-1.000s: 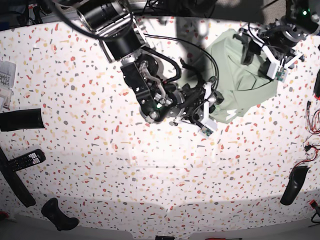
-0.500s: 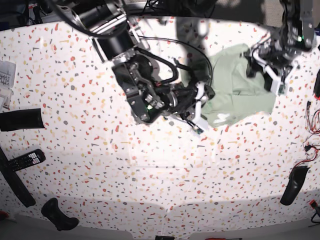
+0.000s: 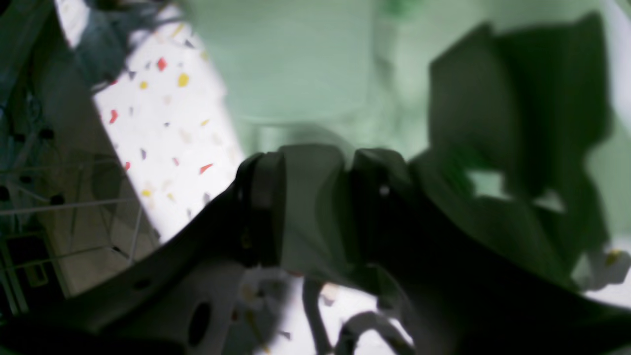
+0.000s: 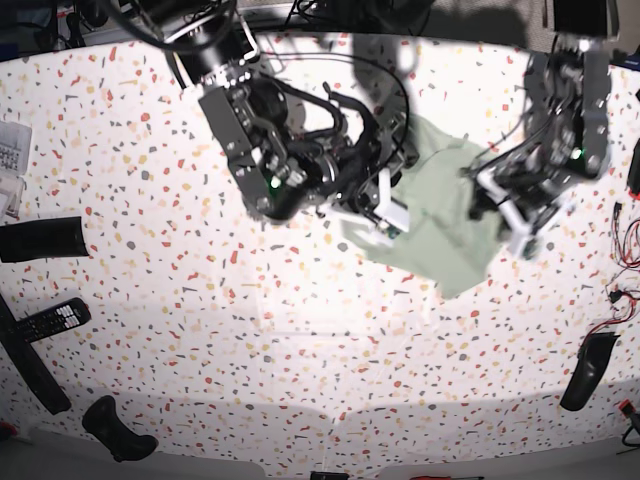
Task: Fold the T-shirt properly
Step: 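Lift the shirt with both grippers and flip it over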
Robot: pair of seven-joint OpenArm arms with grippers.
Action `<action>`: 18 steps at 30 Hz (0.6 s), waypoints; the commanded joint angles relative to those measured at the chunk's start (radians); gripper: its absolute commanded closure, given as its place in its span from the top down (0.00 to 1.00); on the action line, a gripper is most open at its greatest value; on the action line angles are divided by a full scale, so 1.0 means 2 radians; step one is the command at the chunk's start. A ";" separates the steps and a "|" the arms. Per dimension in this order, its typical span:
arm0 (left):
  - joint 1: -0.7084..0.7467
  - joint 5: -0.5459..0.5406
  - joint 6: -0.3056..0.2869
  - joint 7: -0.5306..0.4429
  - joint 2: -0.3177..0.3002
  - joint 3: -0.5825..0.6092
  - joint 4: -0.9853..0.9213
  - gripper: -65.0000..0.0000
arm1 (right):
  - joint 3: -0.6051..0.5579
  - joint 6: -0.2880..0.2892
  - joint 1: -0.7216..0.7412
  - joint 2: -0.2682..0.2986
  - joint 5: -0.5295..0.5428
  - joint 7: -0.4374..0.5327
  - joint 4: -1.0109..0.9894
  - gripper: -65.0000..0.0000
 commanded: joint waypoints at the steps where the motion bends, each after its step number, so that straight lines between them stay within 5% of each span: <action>1: -0.020 -0.005 -0.006 -0.010 -0.003 0.013 0.008 0.51 | 0.000 0.004 0.006 -0.004 0.013 0.007 0.019 0.34; 3: -0.042 -0.005 -0.003 -0.008 -0.003 0.037 0.009 0.51 | 0.000 0.004 0.002 -0.003 0.008 0.007 0.037 0.34; 7: -0.079 -0.009 0.046 0.009 -0.008 0.041 0.019 0.51 | 0.005 0.004 0.002 0.009 0.007 0.006 0.085 0.34; 18: -0.069 -0.073 0.047 0.092 -0.056 0.041 0.159 0.51 | 0.089 0.004 0.002 0.020 0.007 0.007 0.151 0.34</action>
